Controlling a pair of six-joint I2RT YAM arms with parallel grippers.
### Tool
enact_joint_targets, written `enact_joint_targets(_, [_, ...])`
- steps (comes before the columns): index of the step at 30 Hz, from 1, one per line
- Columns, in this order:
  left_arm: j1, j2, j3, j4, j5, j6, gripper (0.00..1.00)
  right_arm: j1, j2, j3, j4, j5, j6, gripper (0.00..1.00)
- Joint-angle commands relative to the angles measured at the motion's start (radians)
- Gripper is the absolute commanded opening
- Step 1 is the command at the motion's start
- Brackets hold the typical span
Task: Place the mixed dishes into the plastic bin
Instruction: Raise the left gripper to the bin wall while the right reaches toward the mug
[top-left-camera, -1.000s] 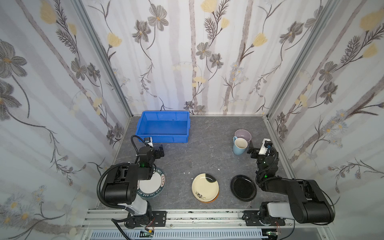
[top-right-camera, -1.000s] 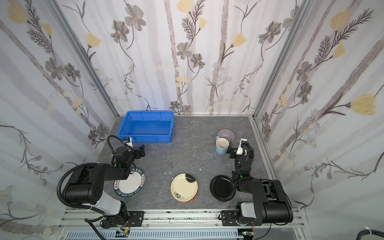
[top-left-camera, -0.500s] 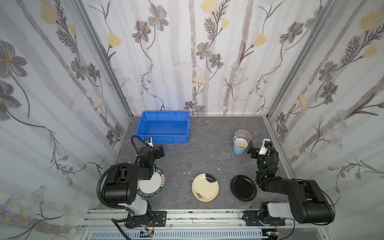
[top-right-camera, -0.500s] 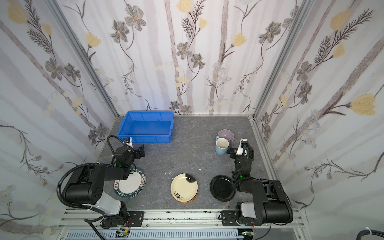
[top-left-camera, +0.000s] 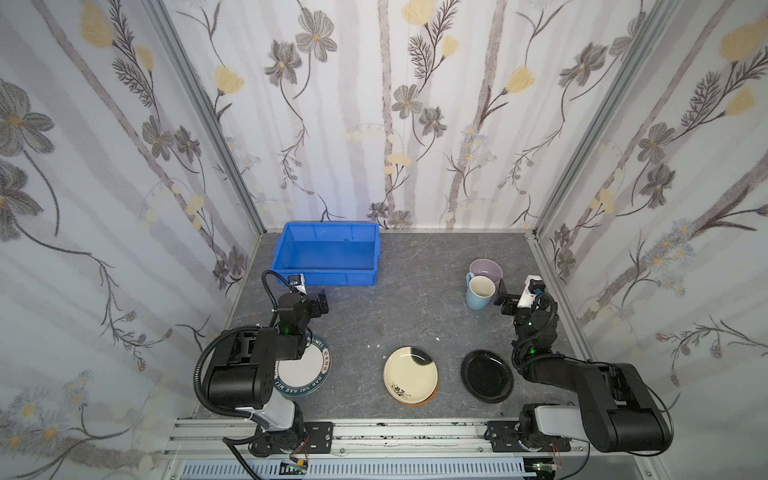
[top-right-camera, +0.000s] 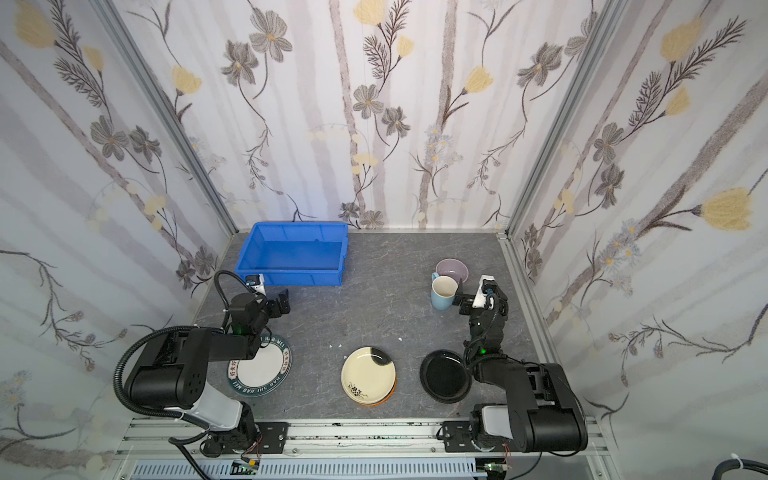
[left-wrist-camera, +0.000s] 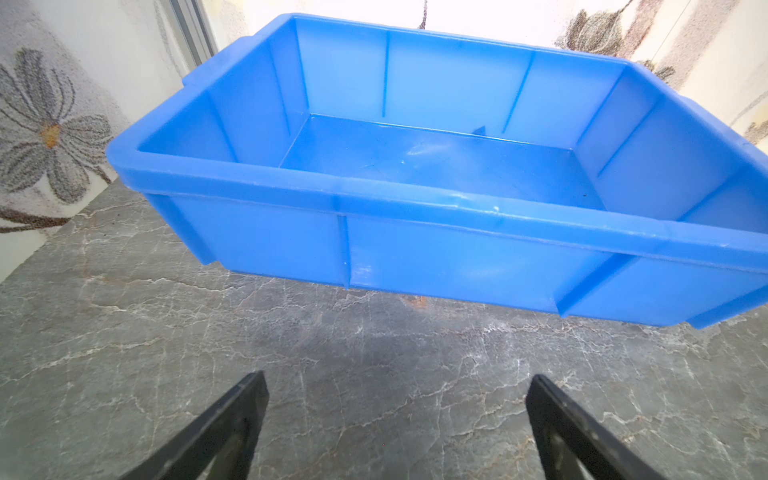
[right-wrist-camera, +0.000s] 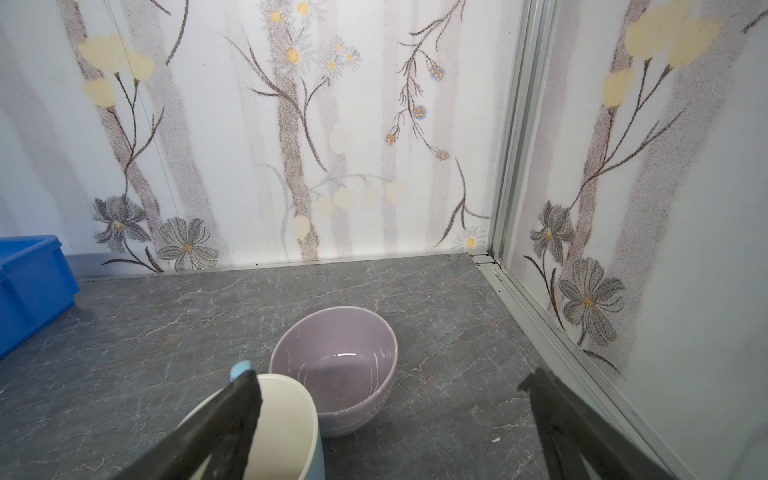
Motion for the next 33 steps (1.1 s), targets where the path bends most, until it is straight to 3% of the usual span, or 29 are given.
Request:
enact_joint_targets(1, [0.0, -0.024, 0.021, -0.035, -0.035, -0.009, 1.0, 0.008, -0.053, 0.052, -0.143, 0.012, -0.025, 1.0])
enact_joint_targets(8, [0.0, -0.139, 0.113, -0.284, -0.039, -0.009, 1.0, 0.079, -0.211, 0.203, -0.508, 0.2, -0.018, 1.0])
enact_joint_targets(12, [0.0, -0.22, 0.198, -0.424, -0.059, -0.015, 1.0, 0.127, -0.224, 0.379, -0.785, 0.319, 0.005, 1.0])
enact_joint_targets(17, [0.003, -0.167, 0.548, -0.86, -0.111, -0.035, 1.0, 0.219, -0.055, 0.728, -1.139, 0.521, 0.022, 1.0])
enact_joint_targets(20, [0.003, -0.08, 0.765, -1.047, -0.13, -0.028, 1.0, 0.272, 0.033, 0.924, -1.252, 0.558, 0.067, 1.0])
enact_joint_targets(21, [0.005, -0.053, 0.823, -1.082, -0.133, -0.032, 1.0, 0.294, 0.048, 0.976, -1.268, 0.556, 0.083, 1.0])
enact_joint_targets(27, [0.027, 0.129, 1.146, -1.263, -0.173, -0.114, 1.0, 0.336, 0.102, 1.123, -1.225, 0.297, 0.056, 1.0])
enact_joint_targets(33, [0.052, 0.36, 1.447, -1.449, -0.243, -0.232, 1.0, 0.382, 0.261, 1.242, -1.323, 0.19, 0.12, 1.0])
